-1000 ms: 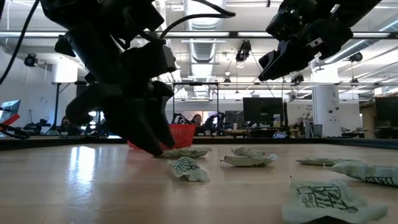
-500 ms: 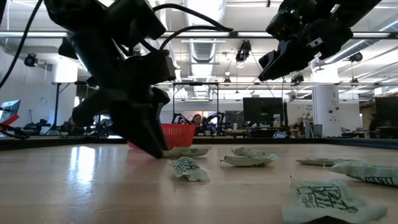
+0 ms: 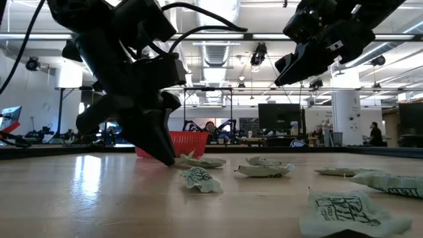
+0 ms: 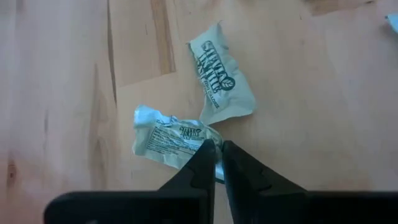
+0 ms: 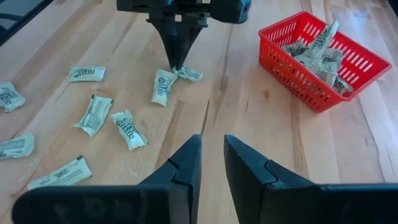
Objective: Pick and place Stevia / Truvia into bins
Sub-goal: Put the white stevia packet into the red bin
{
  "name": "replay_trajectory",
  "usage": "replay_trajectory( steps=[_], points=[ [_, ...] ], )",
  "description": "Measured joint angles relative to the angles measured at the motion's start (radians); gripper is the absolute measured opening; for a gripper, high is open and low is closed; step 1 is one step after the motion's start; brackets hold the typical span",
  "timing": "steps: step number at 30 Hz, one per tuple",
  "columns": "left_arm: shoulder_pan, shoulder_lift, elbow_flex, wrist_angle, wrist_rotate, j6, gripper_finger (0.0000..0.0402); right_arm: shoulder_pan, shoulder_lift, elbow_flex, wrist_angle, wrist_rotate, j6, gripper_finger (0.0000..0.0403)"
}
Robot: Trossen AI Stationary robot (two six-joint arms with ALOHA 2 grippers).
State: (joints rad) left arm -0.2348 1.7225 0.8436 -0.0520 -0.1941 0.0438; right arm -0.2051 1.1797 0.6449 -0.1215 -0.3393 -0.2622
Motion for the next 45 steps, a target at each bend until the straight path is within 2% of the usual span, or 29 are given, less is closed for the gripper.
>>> replay_trajectory(
  steps=[2, 11, 23, 31, 38, 45],
  points=[
    [0.000, -0.009, 0.003, -0.003, -0.014, 0.016, 0.0008, 0.000, 0.000, 0.000, 0.000, 0.000, -0.001, 0.0059],
    [-0.003, -0.081, 0.005, -0.032, -0.194, 0.015, 0.0002, 0.000, 0.000, 0.000, -0.001, 0.000, -0.003, 0.0059],
    [0.027, -0.208, 0.001, -0.229, -0.411, 0.016, 0.0002, 0.000, 0.000, 0.000, 0.001, 0.000, -0.003, 0.0059],
    [0.140, -0.298, -0.015, -0.287, -0.418, 0.061, 0.0002, 0.000, 0.000, 0.000, 0.006, 0.000, -0.003, 0.0059],
    [0.287, -0.290, -0.063, -0.266, -0.409, 0.085, 0.0002, 0.000, 0.000, 0.000, 0.006, 0.000, -0.003, 0.0059],
    [0.305, -0.274, -0.062, -0.270, -0.373, 0.068, 0.0002, 0.000, 0.000, 0.000, 0.007, 0.000, -0.007, 0.0059]
  ],
)
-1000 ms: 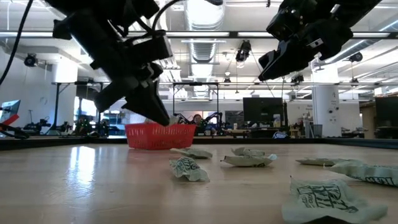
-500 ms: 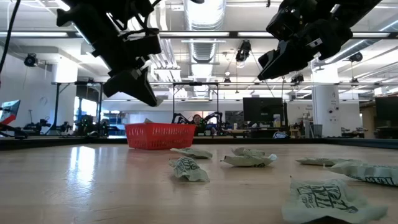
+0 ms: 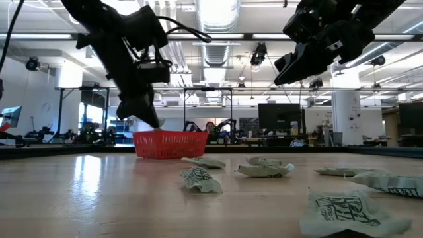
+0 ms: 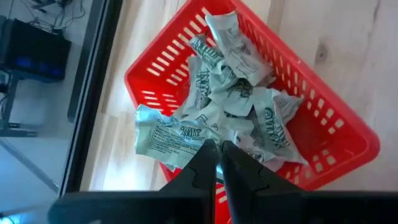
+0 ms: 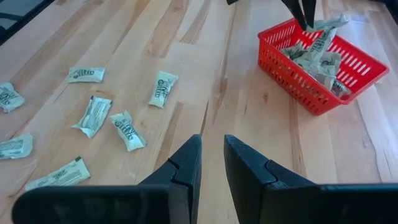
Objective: Pick and place Stevia / Truvia into bins
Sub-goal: Put the white stevia packet into the red bin
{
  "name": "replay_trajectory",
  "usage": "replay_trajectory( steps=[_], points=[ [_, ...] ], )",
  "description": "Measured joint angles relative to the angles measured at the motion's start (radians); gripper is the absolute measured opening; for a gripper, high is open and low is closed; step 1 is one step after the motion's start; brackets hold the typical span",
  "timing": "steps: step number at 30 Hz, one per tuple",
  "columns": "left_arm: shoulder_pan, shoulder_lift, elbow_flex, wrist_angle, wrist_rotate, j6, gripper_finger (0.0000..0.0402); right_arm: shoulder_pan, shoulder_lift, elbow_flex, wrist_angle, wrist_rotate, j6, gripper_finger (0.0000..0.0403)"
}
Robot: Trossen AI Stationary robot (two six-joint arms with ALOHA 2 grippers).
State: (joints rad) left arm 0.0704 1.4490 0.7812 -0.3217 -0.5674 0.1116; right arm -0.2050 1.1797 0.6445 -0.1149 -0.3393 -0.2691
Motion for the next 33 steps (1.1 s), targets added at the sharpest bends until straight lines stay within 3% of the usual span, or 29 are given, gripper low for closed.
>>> replay_trajectory(
  steps=[7, 20, 26, 33],
  points=[
    [0.000, 0.000, 0.001, 0.030, 0.076, 0.000, 0.0009, 0.000, 0.000, 0.000, 0.000, 0.000, -0.001, 0.0059],
    [-0.006, -0.010, 0.004, 0.022, 0.101, -0.007, 0.0136, 0.002, 0.000, -0.016, 0.003, -0.002, -0.003, 0.0059],
    [-0.053, -0.075, 0.030, -0.086, 0.189, -0.102, 0.0145, 0.041, 0.000, -0.095, 0.119, -0.010, 0.025, 0.0059],
    [-0.152, -0.174, 0.031, -0.098, 0.256, -0.159, 0.0146, 0.124, 0.000, -0.195, 0.301, -0.030, 0.026, 0.0059]
  ],
)
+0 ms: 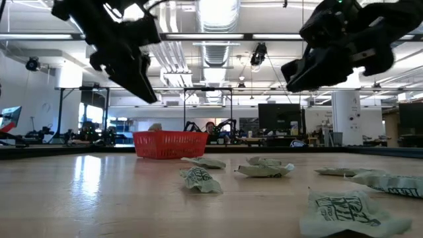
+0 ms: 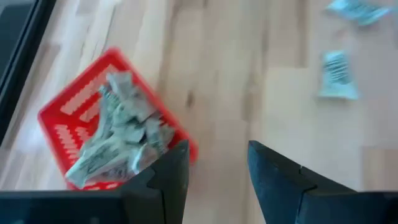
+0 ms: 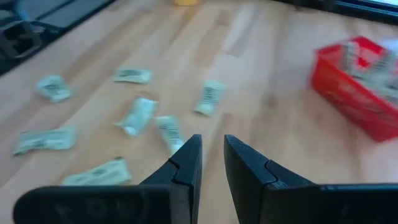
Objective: Pick and place Stevia / Truvia into bins
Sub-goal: Put the white stevia packet into the red bin
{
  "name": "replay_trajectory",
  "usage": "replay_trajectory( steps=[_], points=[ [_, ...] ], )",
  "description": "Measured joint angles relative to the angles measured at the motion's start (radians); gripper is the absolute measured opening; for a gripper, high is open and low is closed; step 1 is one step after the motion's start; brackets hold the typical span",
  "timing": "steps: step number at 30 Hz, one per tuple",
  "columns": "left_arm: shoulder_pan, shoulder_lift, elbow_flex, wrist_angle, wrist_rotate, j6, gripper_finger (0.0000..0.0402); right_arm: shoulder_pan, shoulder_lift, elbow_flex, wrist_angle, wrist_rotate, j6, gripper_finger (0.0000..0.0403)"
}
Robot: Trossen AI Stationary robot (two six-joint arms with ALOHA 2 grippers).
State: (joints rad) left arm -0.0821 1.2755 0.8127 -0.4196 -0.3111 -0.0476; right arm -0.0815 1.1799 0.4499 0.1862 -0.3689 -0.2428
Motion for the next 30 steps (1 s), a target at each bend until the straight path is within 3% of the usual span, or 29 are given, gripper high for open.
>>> replay_trajectory(
  steps=[9, 14, 21, 27, 30],
  points=[
    [-0.103, -0.049, 0.001, 0.018, 0.001, -0.002, 0.0146, 0.143, 0.000, -0.131, 0.319, -0.006, -0.048, 0.0059],
    [-0.125, -0.051, 0.003, 0.021, 0.001, -0.002, 0.0146, 0.174, 0.037, -0.157, 0.396, 0.005, -0.026, 0.0059],
    [-0.127, -0.051, 0.001, 0.027, -0.001, -0.003, 0.0146, 0.182, 0.324, -0.108, 0.585, 0.005, -0.023, 0.0059],
    [-0.129, -0.051, -0.001, 0.026, 0.000, -0.003, 0.0146, 0.182, 0.550, 0.065, 0.523, -0.001, 0.002, 0.0059],
    [-0.131, -0.051, -0.002, 0.018, 0.000, -0.003, 0.0146, 0.182, 0.603, 0.154, 0.387, -0.004, 0.007, 0.0064]
  ],
)
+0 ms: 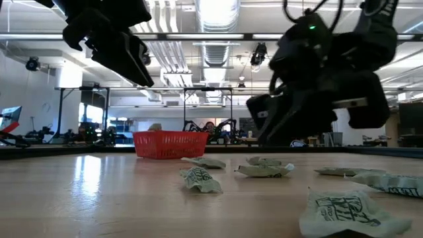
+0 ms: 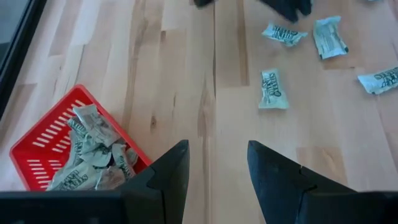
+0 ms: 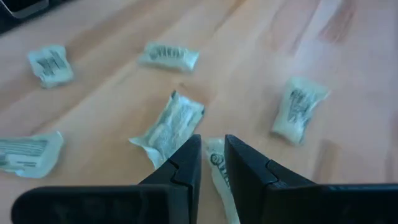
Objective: Pick and place Stevia / Truvia into bins
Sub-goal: Put the white stevia packet into the red bin
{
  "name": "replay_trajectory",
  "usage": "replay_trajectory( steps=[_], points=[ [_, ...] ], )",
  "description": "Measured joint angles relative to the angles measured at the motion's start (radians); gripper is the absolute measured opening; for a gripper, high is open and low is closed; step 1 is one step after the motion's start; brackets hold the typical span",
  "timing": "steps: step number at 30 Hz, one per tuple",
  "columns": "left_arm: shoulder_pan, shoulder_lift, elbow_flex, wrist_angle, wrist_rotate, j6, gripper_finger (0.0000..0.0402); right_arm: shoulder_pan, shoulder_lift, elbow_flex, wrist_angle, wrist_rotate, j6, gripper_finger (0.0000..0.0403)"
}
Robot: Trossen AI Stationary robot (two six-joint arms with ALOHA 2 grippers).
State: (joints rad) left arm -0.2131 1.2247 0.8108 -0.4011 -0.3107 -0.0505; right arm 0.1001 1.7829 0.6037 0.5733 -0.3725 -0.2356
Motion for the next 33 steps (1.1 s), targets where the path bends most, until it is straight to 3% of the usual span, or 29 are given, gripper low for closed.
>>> replay_trajectory(
  steps=[6, 18, 24, 33],
  points=[
    [0.000, 0.000, -0.011, -0.003, 0.000, -0.021, 0.0146, 0.001, 0.040, 0.130, -0.259, -0.003, 0.013, 0.0098],
    [0.000, 0.000, -0.013, 0.003, 0.001, -0.021, 0.0146, -0.002, 0.078, 0.146, -0.267, 0.005, 0.018, 0.0148],
    [0.000, 0.000, -0.015, 0.004, 0.000, -0.021, 0.0146, -0.002, 0.077, 0.146, -0.267, 0.034, -0.003, 0.0121],
    [0.000, 0.001, -0.015, 0.004, 0.000, -0.021, 0.0146, -0.002, 0.076, 0.154, -0.272, 0.062, -0.079, 0.0025]
  ],
)
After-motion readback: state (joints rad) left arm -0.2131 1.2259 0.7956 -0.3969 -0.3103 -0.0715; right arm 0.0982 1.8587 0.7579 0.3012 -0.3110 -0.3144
